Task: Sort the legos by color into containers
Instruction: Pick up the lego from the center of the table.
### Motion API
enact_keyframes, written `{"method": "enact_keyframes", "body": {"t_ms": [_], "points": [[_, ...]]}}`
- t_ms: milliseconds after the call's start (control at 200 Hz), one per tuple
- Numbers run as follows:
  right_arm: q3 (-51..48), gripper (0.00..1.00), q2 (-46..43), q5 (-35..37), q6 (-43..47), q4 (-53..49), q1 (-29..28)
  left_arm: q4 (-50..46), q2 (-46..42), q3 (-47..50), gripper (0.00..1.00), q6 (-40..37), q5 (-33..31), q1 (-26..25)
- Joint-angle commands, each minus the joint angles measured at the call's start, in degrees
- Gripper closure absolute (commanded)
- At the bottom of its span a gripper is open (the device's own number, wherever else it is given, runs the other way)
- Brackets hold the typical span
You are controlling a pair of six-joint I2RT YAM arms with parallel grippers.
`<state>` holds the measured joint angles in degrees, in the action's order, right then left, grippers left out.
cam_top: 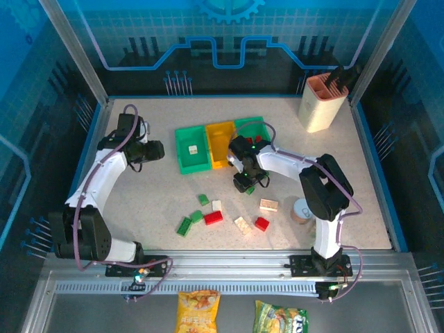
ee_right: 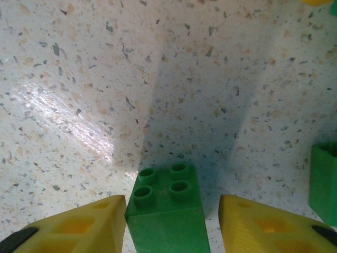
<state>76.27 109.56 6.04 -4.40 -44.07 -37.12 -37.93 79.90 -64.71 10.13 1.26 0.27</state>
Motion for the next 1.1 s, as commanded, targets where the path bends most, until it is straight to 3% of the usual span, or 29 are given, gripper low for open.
{"method": "enact_keyframes", "body": {"t_ms": [0, 365, 790, 1096], "points": [[1.71, 0.52, 1.35, 0.33, 0.85, -2.06, -0.92, 0.71, -1.49, 0.72, 0.46, -0.72, 1.65, 0.78], [3.39, 0.64, 1.07, 1.53, 0.54, -3.78, -0.97, 0.81, -1.68, 0.73, 0.47, -0.64, 2.61, 1.56], [9.85, 0.65, -0.85, -0.04, -8.21, -8.54, -0.91, 0.96, -1.96, 0.90, 0.47, -0.64, 3.23, 1.84], [20.78, 0.64, 2.49, -1.17, -14.41, -11.28, -0.58, 0.99, -2.18, 0.81, 0.47, -0.55, 3.93, 2.12]]}}
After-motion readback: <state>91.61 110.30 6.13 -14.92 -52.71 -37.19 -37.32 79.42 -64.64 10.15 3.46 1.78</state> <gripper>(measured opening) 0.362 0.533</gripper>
